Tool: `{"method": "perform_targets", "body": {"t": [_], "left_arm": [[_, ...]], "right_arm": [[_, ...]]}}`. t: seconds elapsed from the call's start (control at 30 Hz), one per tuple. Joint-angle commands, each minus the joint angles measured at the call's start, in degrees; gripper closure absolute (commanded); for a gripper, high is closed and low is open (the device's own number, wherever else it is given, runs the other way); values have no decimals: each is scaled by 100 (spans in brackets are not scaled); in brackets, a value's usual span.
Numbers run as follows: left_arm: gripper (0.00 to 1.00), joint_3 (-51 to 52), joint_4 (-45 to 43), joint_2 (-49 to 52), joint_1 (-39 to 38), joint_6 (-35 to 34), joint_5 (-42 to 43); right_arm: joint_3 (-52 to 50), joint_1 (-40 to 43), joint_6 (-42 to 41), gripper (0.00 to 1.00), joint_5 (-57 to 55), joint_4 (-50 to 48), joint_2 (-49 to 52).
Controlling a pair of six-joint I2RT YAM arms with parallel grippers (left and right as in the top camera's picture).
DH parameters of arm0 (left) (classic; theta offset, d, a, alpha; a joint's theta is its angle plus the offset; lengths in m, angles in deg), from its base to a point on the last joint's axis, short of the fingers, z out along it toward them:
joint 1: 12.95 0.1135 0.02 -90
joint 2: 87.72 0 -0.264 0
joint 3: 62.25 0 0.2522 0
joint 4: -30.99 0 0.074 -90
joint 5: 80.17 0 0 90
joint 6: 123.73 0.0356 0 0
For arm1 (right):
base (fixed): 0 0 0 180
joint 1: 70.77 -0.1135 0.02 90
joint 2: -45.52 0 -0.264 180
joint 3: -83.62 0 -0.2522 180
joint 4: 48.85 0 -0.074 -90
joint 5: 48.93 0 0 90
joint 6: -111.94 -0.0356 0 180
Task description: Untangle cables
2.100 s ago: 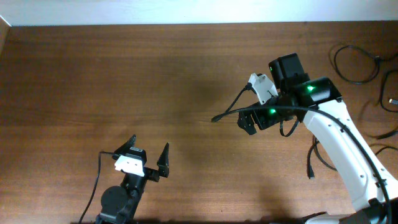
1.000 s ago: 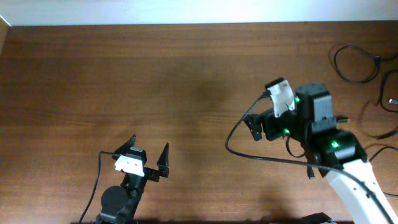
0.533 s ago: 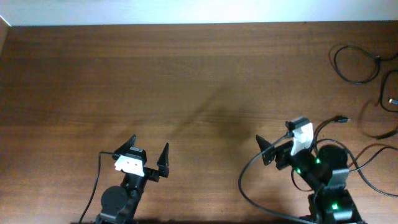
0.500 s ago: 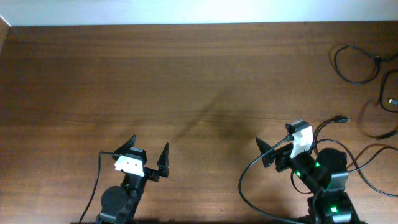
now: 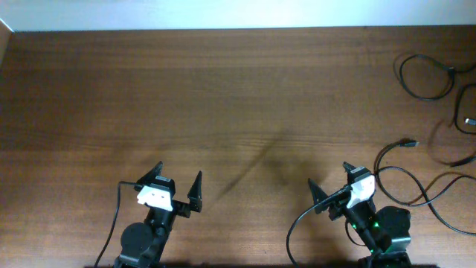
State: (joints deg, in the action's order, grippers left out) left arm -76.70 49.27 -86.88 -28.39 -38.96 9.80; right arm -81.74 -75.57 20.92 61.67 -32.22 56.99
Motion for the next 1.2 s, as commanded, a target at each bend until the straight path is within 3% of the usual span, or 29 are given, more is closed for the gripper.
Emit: {"method": "perform_targets", "body": {"t": [0.0, 0.23, 0.5, 1.17], "left_arm": [[1, 17, 31, -50, 22, 11, -20], [1, 17, 31, -50, 22, 11, -20], [1, 17, 31, -50, 22, 11, -20], [1, 17, 31, -50, 22, 11, -20]], "right_arm": [[-57, 39, -35, 1, -334, -9, -299], [-57, 39, -39, 1, -638, 20, -1130], [-57, 37, -459, 1, -1056, 76, -1130], [-57, 37, -461, 1, -970, 61, -1099]]}}
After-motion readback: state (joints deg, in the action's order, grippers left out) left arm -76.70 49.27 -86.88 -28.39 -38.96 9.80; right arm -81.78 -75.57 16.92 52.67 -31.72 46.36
